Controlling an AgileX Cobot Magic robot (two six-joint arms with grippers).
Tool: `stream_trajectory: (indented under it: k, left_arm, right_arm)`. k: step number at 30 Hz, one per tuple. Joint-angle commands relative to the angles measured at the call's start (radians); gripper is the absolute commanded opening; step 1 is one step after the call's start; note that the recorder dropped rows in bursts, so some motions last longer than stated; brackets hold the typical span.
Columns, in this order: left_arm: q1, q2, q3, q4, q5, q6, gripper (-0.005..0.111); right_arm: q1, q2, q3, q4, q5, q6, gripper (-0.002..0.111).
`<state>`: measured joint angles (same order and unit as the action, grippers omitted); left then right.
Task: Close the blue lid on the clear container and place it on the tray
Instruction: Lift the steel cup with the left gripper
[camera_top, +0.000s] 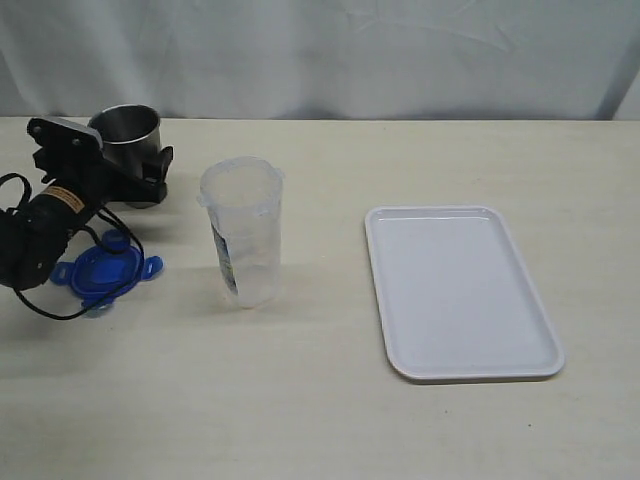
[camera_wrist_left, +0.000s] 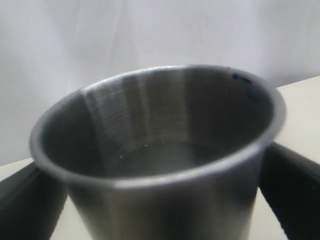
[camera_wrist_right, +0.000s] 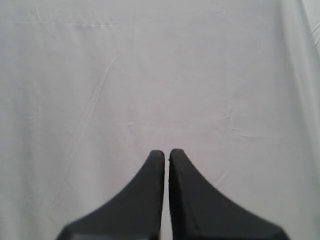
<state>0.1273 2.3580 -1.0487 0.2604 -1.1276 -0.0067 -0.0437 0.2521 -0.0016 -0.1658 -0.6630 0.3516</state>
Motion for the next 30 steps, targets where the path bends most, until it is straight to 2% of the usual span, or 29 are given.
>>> stream_trajectory:
  k: [1,14,16,21,29,30]
  left_arm:
    - [0.000,0.024,-0.012,0.032,0.004,-0.026,0.094]
    - [0.000,0.024,-0.012,0.014,-0.004,-0.024,0.093]
    - [0.000,0.024,-0.012,0.011,0.000,-0.024,0.085]
    - [0.000,0.024,-0.012,0.015,0.008,-0.024,0.050]
    - [0.000,0.024,-0.012,0.024,0.062,-0.028,0.003]
    - [0.000,0.024,-0.012,0.037,0.077,-0.028,0.000]
  right_arm:
    - [0.000,0.004,0.002,-0.011,0.006,0.004,0.004]
    - [0.000,0.004,0.002,-0.011,0.008,0.004,0.004]
    - [0.000,0.004,0.002,-0.011,0.008,0.004,0.004]
    - [0.000,0.004,0.002,-0.011,0.008,0.004,0.004]
    - [0.000,0.004,0.002,-0.011,0.008,0.004,0.004]
    - [0.000,0.004,0.002,-0.011,0.008,0.004,0.004]
